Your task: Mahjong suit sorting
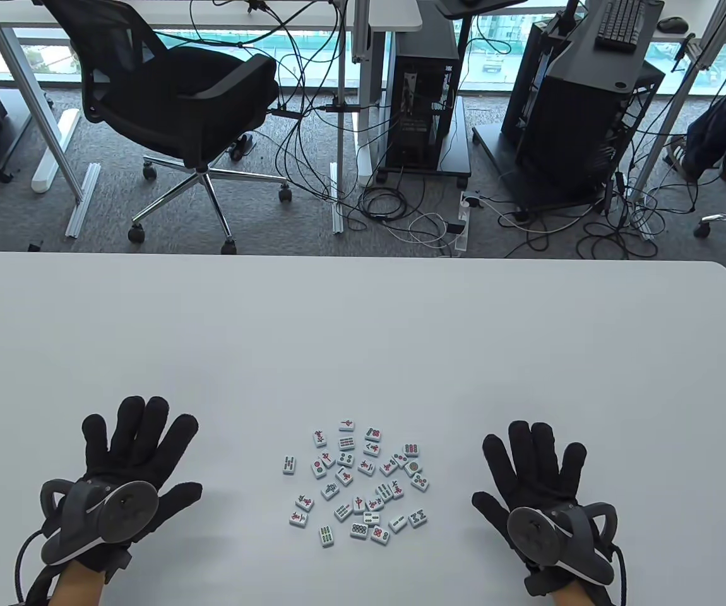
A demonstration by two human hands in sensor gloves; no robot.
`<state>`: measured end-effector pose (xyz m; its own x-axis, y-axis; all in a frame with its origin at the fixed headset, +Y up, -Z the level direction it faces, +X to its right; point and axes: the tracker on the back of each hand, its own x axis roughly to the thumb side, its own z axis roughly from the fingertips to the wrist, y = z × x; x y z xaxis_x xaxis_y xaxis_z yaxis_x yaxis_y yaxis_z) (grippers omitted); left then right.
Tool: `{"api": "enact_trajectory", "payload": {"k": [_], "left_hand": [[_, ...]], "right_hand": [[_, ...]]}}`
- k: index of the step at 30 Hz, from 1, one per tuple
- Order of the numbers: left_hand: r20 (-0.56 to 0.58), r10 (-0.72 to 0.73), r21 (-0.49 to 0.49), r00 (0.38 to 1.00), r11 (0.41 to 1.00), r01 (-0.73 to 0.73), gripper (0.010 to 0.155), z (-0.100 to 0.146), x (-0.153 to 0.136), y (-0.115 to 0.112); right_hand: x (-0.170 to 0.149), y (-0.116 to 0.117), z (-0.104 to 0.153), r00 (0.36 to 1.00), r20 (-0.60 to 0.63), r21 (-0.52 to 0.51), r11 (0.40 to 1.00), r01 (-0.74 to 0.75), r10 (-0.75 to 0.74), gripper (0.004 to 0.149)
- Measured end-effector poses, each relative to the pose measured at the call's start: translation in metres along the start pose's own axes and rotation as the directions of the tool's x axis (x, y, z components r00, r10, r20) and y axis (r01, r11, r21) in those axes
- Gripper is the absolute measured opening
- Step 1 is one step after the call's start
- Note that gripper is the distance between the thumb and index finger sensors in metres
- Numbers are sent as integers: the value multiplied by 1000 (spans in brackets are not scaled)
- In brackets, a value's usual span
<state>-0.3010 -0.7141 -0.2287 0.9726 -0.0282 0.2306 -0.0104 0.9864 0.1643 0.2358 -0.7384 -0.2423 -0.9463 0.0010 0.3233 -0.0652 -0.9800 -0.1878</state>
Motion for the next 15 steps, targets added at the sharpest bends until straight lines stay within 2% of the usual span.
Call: {"api": "enact_trajectory", "payload": {"k": [10, 15], "left_hand": [[-7, -2, 8, 1000, 1000, 3, 87, 0, 2, 0], [2, -12, -21, 1000, 1000, 12, 87, 0, 3, -4]], "right_hand": [[3, 0, -3, 995, -2, 5, 995, 95, -95, 89], [6, -2, -10, 996, -40, 40, 996, 85, -84, 89]]}}
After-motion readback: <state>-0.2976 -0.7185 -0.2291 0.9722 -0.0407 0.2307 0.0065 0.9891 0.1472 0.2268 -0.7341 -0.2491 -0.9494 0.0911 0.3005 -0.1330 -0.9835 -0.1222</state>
